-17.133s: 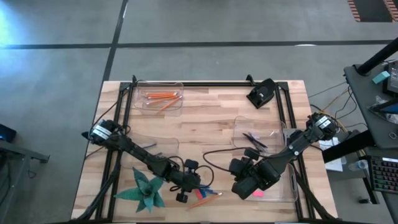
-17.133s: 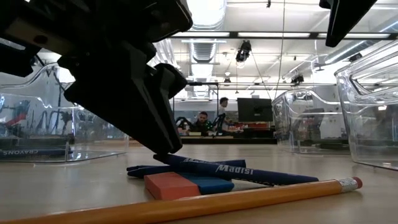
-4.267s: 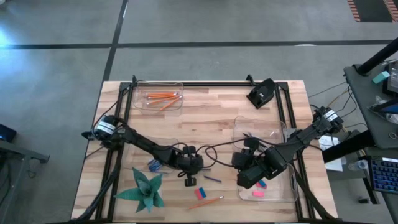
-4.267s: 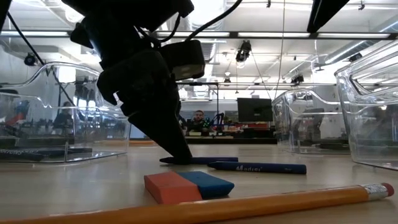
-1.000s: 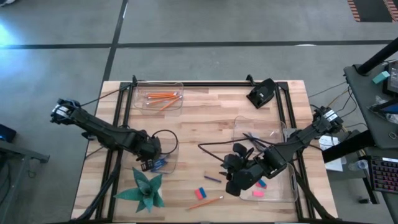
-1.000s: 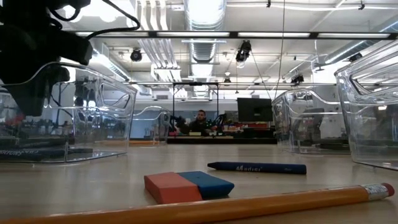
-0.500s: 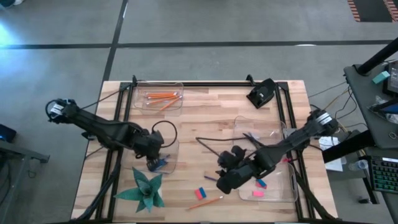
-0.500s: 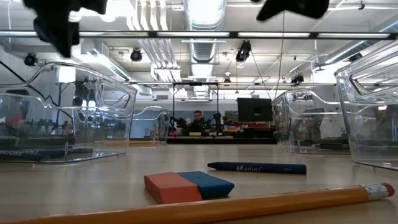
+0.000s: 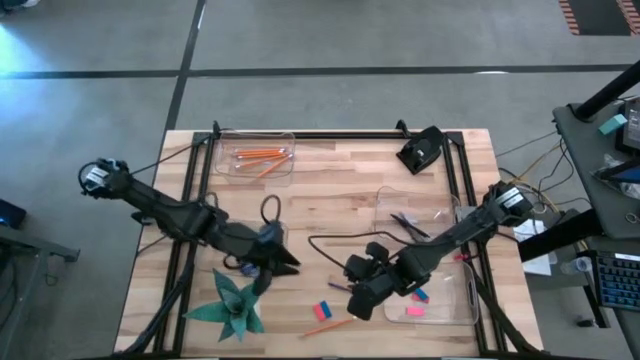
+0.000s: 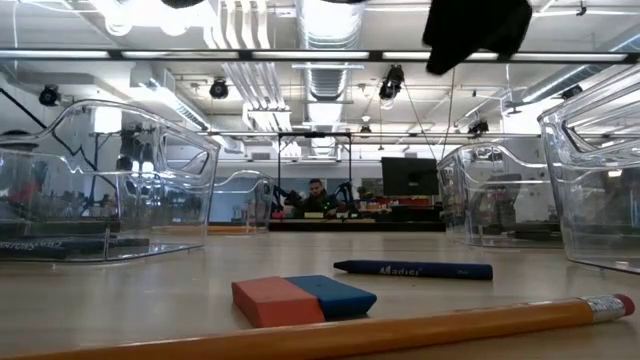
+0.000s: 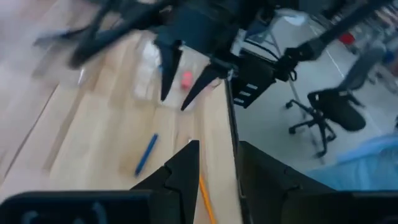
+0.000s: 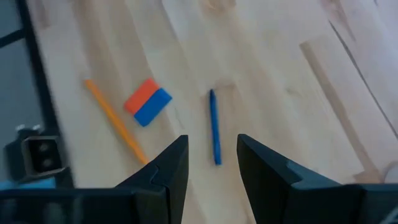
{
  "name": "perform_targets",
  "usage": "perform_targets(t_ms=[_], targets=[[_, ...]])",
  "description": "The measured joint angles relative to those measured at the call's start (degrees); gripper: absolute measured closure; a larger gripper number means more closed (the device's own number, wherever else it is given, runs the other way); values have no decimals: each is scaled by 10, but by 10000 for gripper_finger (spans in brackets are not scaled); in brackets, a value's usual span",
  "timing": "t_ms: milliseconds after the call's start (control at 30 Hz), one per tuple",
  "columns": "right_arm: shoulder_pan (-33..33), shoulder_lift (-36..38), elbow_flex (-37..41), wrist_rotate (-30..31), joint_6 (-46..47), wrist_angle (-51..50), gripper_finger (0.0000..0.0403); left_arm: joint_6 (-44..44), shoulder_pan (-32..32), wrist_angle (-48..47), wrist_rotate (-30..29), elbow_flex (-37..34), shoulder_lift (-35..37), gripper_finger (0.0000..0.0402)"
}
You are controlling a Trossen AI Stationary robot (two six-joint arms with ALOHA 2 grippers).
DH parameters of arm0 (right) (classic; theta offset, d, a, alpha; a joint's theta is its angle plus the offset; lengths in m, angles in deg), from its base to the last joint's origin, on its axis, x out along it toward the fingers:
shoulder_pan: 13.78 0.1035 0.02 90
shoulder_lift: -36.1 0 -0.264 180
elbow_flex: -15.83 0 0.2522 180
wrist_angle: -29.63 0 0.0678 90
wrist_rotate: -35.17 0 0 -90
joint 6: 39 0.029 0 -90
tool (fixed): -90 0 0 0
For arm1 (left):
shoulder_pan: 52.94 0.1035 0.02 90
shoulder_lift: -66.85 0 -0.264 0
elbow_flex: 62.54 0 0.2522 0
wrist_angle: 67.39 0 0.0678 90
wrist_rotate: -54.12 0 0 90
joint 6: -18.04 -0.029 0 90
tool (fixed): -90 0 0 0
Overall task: Sort crayons/erasers/pens/pencils in bins
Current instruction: Put the blue crayon into the left center transparent bin
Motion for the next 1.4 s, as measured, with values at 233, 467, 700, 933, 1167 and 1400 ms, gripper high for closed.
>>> perform_targets(t_ms=[233,467,700,933,1167,1400], targets=[[30,41,0,0,19,-54,275,-103,-15,157,26,-7,-102,307],[58,70,0,2,69,-148,275,-87,-10,224,33,-7,-217,307],[84,72,0,0,95,-226,275,-103,-5,258,0,-2,-316,307],[95,72,0,-1,95,-257,275,-107,1,258,-21,36,-396,307],[95,72,0,-2,81,-267,275,-137,8,221,-23,92,-430,307],[95,72,0,-2,79,-266,275,-150,24,179,-22,113,-434,299]])
